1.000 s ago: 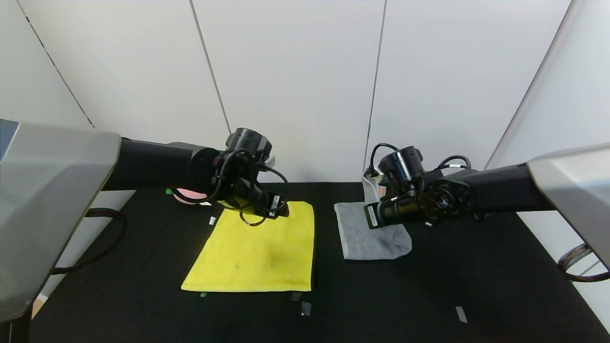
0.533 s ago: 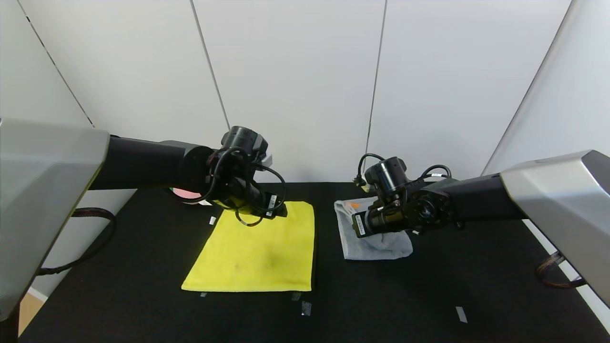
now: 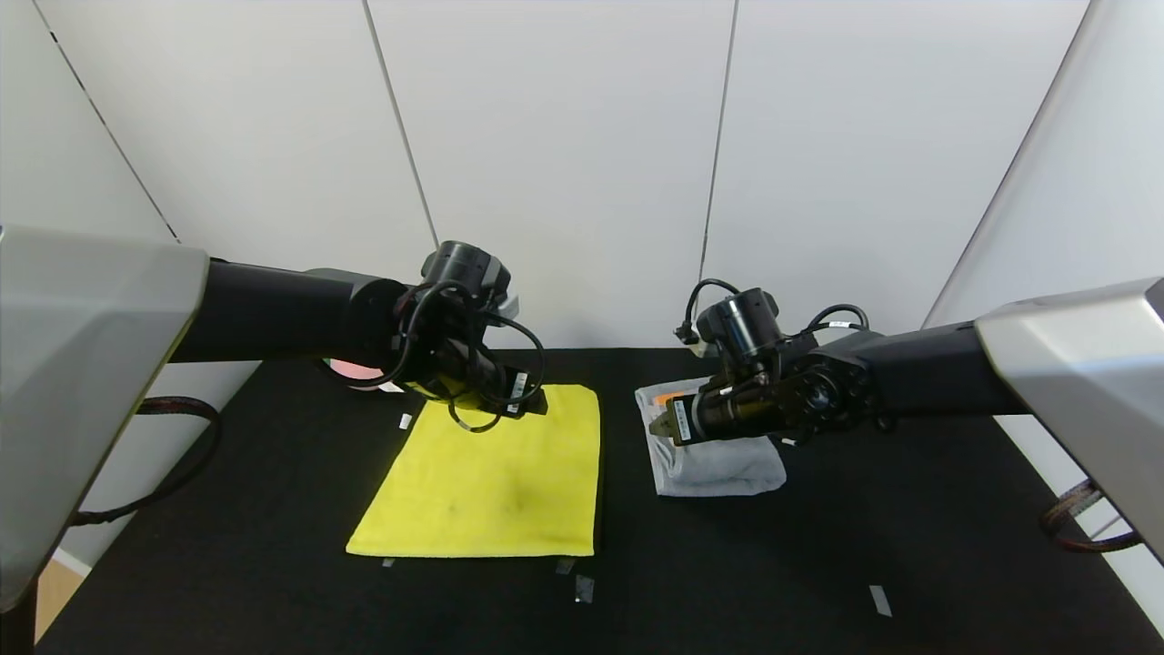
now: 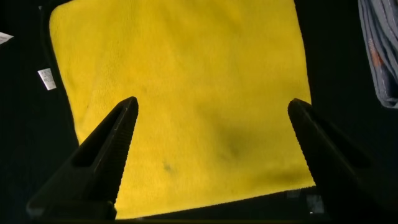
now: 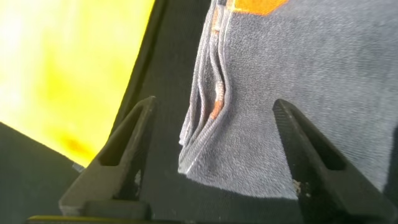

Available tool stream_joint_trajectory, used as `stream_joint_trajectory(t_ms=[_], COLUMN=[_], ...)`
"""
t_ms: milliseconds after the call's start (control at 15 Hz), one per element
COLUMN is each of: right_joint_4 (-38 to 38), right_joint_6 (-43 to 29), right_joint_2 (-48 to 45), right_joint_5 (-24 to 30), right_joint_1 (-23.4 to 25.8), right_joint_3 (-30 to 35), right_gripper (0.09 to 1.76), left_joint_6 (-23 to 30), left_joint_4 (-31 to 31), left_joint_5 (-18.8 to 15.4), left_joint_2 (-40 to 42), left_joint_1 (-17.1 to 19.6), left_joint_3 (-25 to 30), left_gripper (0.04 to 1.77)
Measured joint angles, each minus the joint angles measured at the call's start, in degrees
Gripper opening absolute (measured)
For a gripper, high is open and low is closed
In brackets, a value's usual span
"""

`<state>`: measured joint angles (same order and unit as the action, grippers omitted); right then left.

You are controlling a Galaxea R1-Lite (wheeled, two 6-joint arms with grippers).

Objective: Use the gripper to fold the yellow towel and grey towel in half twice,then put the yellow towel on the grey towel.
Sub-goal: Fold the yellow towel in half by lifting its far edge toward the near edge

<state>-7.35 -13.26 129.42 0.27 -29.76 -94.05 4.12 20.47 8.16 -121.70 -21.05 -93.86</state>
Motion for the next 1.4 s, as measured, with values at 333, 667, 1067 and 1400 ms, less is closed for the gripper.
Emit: stream_joint_trajectory(t_ms=[333, 667, 1067, 1400], right_joint_4=[-0.34, -0.39, -0.37, -0.69], right_joint_6=[0.87, 8.07, 15.2, 16.13], right_joint_2=[-2.66, -4.61, -4.75, -2.21], right_joint_5=[0.11, 0.77, 0.74, 0.17], right_joint_1=[0.63, -0.65, -5.72, -9.68], right_joint_3=[1.08, 2.77, 3.69, 1.77], right_gripper=[1.53, 1.62, 1.67, 1.69], left_joint_6=[-0.71, -6.61, -21.55, -25.31], left_joint_4=[2.0, 10.26, 10.46, 10.37], left_joint_5=[0.66, 0.57, -5.91, -11.06], left_joint_2=[0.78, 4.45, 12.24, 14.34], left_joint_1=[1.66, 5.81, 13.35, 17.55], left_joint_3=[0.11, 3.12, 13.9, 18.18], left_gripper=[1.72, 1.72, 1.72, 1.72])
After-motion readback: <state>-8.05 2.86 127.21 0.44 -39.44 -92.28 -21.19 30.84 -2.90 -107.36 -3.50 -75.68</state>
